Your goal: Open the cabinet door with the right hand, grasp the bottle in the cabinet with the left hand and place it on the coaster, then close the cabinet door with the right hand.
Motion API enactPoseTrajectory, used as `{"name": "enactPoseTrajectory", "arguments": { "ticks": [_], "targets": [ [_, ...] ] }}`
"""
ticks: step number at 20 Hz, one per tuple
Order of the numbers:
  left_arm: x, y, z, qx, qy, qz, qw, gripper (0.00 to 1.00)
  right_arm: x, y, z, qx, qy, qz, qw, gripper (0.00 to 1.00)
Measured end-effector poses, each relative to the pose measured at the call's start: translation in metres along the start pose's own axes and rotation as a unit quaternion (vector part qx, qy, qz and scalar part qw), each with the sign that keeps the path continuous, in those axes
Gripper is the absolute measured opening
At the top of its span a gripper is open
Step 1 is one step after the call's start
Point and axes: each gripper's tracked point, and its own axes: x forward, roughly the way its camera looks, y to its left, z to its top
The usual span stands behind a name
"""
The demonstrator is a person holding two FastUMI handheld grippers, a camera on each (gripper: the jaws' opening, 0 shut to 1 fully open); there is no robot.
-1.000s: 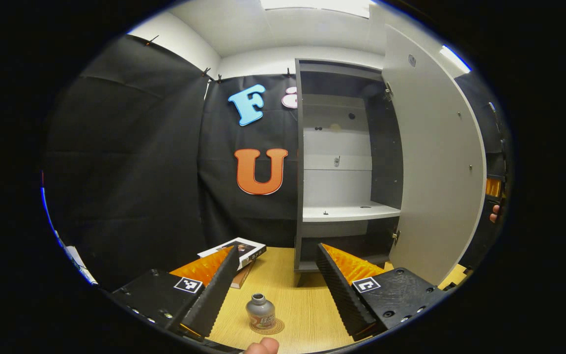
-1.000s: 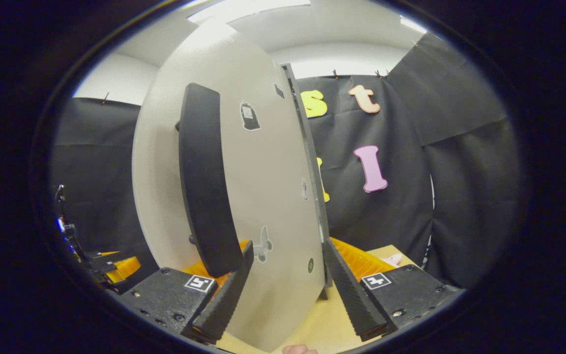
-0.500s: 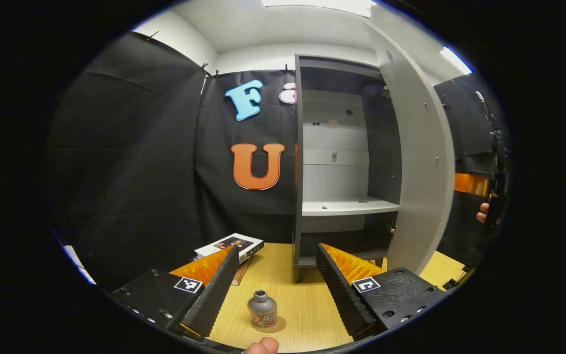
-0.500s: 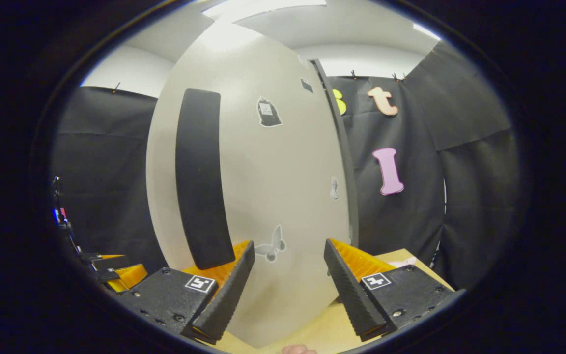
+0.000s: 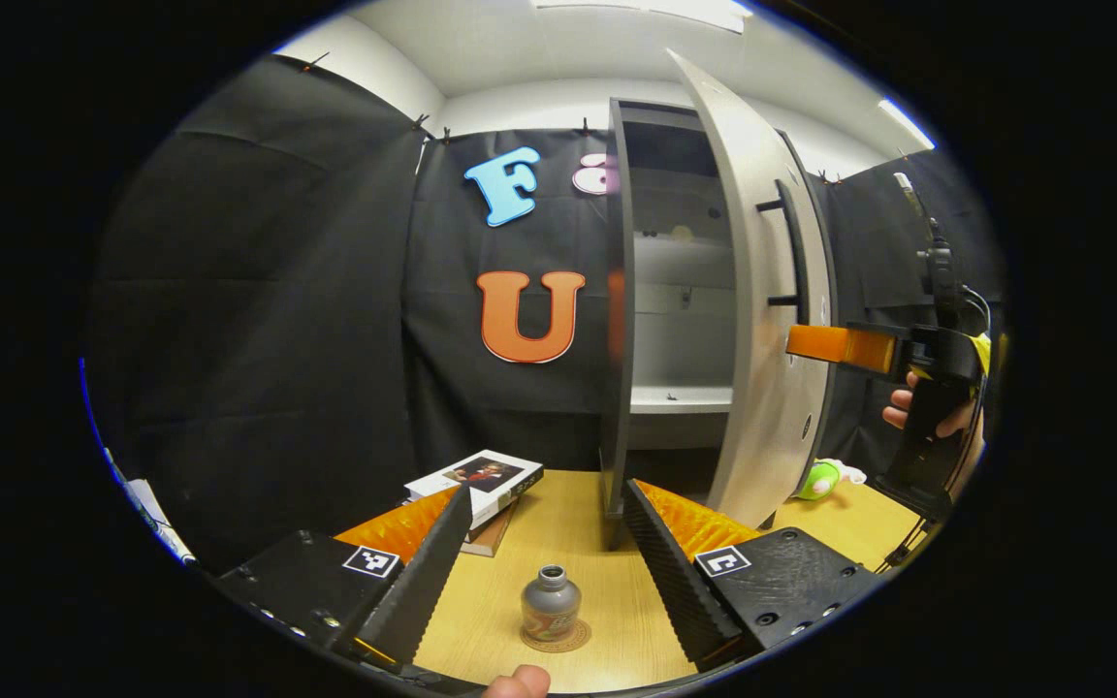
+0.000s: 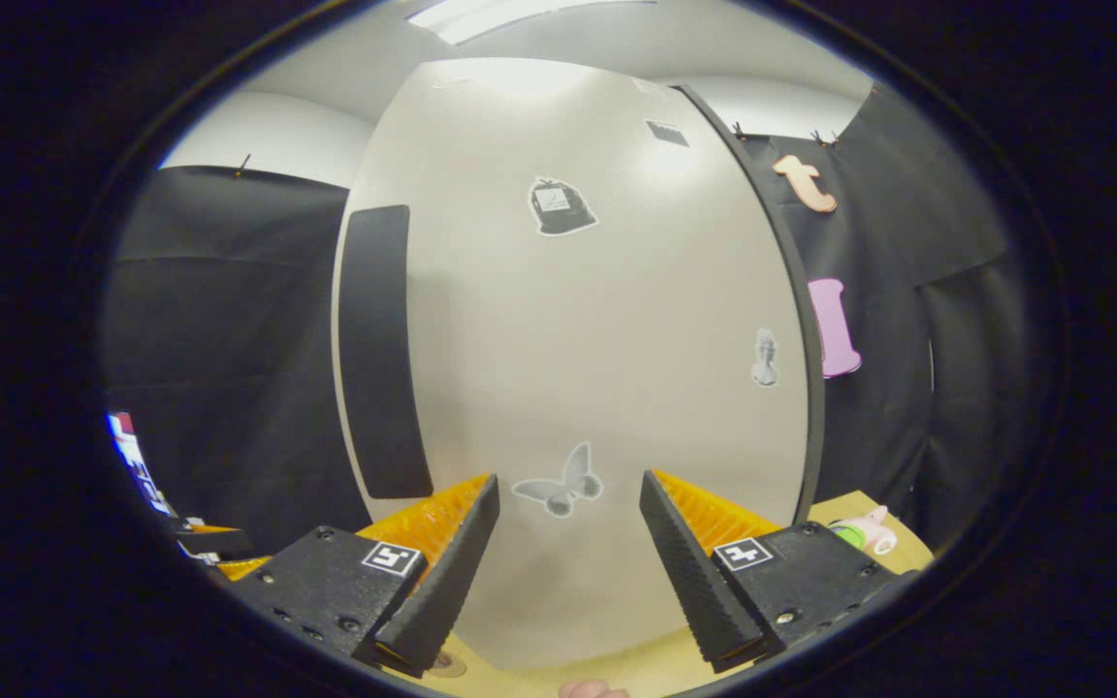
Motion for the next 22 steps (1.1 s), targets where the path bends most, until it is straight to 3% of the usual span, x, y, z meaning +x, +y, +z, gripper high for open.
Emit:
{"name": "enactPoseTrajectory", "arguments": {
  "ticks": [4, 10, 12, 13, 19, 22],
  "targets": [
    [0.001, 0.010, 0.003, 0.002, -0.006, 0.012, 1.000, 0.95, 0.001, -0.010, 0.024, -0.009, -0.026, -0.012, 1.000, 0.95],
    [-0.003, -0.011, 0.018, 0.004, -0.028, -0.004, 1.000, 0.95, -0.060, -0.045, 0.043, -0.019, -0.033, -0.052, 0.998, 0.95],
    [-0.009, -0.023, 0.022, 0.005, -0.036, -0.013, 0.999, 0.94, -0.090, -0.058, 0.039, -0.024, -0.028, -0.067, 0.997, 0.90],
    [-0.011, -0.031, 0.023, 0.005, -0.035, -0.020, 0.999, 0.94, -0.104, -0.064, 0.035, -0.028, -0.023, -0.077, 0.996, 0.95],
    [-0.018, -0.068, 0.039, 0.003, -0.053, -0.049, 0.997, 0.95, -0.179, -0.100, 0.006, -0.060, 0.010, -0.127, 0.990, 0.95],
    [-0.023, -0.085, 0.042, 0.003, -0.060, -0.056, 0.997, 0.94, -0.204, -0.108, 0.000, -0.048, 0.018, -0.140, 0.989, 0.95]
  ]
}}
